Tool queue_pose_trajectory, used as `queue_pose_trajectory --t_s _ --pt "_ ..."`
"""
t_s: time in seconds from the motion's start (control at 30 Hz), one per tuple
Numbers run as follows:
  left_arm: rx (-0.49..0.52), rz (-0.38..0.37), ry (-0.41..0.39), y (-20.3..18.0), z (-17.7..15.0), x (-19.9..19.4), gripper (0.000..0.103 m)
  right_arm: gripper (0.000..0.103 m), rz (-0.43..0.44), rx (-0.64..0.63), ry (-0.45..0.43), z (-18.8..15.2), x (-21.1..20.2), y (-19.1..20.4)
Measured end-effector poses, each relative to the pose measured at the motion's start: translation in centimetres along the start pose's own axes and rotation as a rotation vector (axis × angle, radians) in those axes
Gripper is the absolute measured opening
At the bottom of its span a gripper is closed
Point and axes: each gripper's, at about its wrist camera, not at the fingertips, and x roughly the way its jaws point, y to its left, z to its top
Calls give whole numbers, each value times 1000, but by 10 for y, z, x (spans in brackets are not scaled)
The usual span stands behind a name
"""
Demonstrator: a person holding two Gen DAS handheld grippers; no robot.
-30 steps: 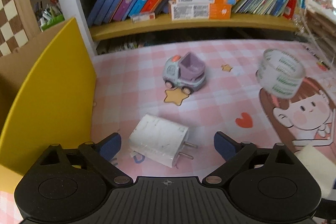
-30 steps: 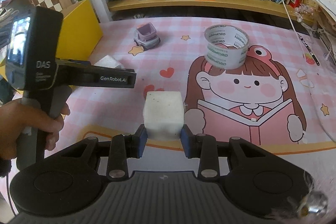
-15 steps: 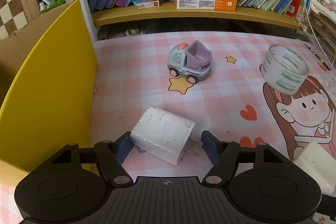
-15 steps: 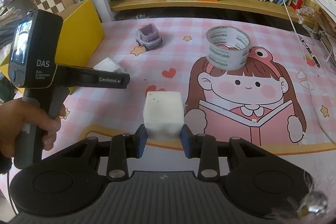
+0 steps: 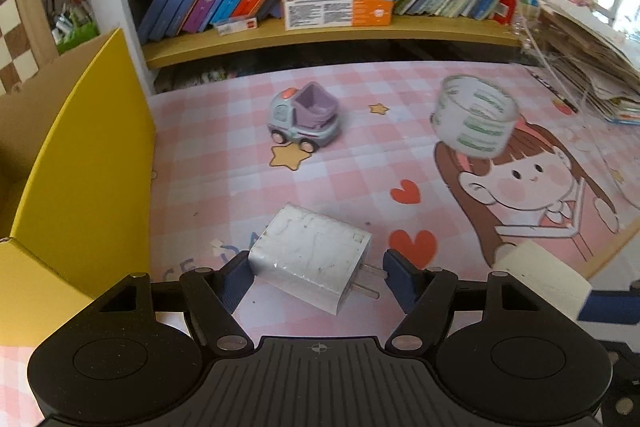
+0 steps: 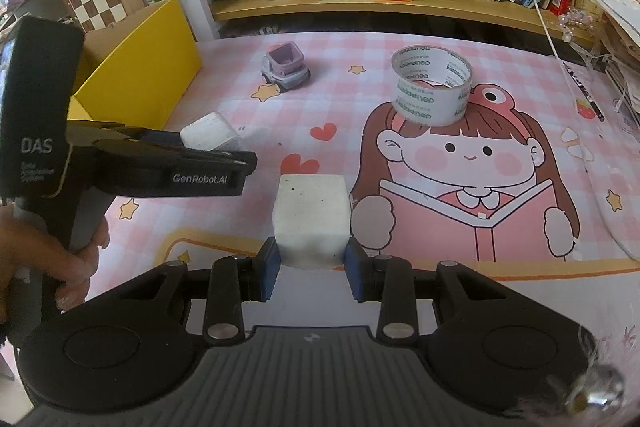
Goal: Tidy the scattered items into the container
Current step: 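Carry the foam cube and white charger toward the yellow box with both grippers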
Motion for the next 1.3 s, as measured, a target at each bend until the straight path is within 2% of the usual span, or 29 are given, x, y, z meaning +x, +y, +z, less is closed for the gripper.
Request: queue_pose_trajectory --t_s 0.43,0.8,1.07,1.3 --pt "71 -15 -30 -12 -19 -35 71 33 4 3 -5 -11 -9 7" --pt "53 -17 -24 -6 -34 -52 71 33 8 -2 -6 -18 -15 14" --pt "79 -14 -36 -5 -46 -74 71 33 7 -11 -14 -19 -20 19" --pt "18 3 -49 13 -54 -97 71 33 15 -21 -28 -17 -25 26"
